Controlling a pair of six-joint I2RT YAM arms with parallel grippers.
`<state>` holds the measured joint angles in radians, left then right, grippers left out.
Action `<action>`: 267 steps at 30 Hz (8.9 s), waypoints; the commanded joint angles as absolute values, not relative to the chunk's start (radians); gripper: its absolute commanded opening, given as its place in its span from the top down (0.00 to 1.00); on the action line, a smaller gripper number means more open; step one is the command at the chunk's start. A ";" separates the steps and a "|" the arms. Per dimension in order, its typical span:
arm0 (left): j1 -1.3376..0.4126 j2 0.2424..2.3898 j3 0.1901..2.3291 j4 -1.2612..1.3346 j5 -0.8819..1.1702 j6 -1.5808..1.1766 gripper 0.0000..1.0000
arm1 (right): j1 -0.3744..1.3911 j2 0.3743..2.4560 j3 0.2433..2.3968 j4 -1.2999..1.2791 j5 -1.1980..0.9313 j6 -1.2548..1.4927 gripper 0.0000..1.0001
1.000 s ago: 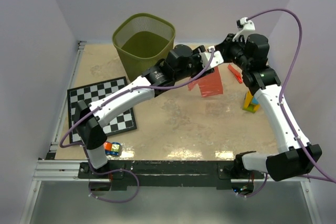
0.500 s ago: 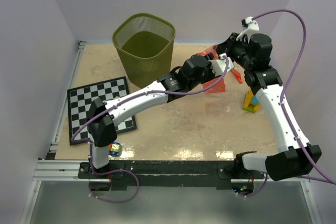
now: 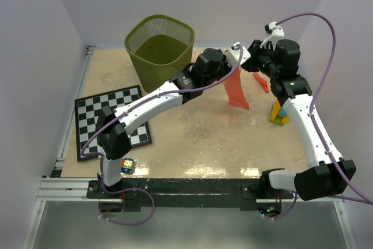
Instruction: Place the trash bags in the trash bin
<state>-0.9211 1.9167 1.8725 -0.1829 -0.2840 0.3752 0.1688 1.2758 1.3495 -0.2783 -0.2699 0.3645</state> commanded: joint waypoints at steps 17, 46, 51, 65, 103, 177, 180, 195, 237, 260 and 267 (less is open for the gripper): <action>-0.612 1.802 1.936 -0.276 0.269 -0.350 1.00 | 0.220 1.051 1.355 -0.288 -0.690 -0.294 0.44; -0.601 1.726 2.023 -0.270 0.124 -0.666 1.00 | 0.592 1.307 1.328 -0.057 0.127 -0.263 0.51; -0.601 1.717 2.025 -0.258 0.149 -0.690 1.00 | 0.592 1.333 1.336 -0.037 0.069 -0.187 0.37; -0.598 1.664 2.006 -0.262 0.149 -0.692 1.00 | 0.592 1.453 1.399 0.106 0.054 -0.149 0.85; -0.483 1.666 1.841 -0.229 0.178 -0.488 1.00 | 0.583 1.040 1.167 -0.457 -0.251 -0.358 0.49; -0.765 1.551 1.344 0.396 -0.135 -0.195 0.19 | 0.347 1.299 1.385 0.023 0.025 0.525 1.00; -0.765 1.594 1.390 0.400 -0.097 -0.232 0.26 | 0.347 1.279 1.352 0.018 0.026 0.523 1.00; -0.761 1.761 1.571 0.281 -0.012 -0.330 0.85 | 0.342 1.259 1.282 0.020 -0.043 0.517 1.00; -0.575 1.724 1.807 -0.281 0.496 -0.006 1.00 | 0.181 1.256 1.379 -0.221 -0.818 -0.283 0.02; -0.580 1.740 1.916 -0.402 0.264 -0.012 1.00 | 0.423 1.233 1.359 -0.193 -0.384 -0.129 0.01; -0.580 1.712 1.917 -0.410 0.345 -0.005 1.00 | 0.426 1.285 1.321 -0.178 -0.383 -0.190 0.02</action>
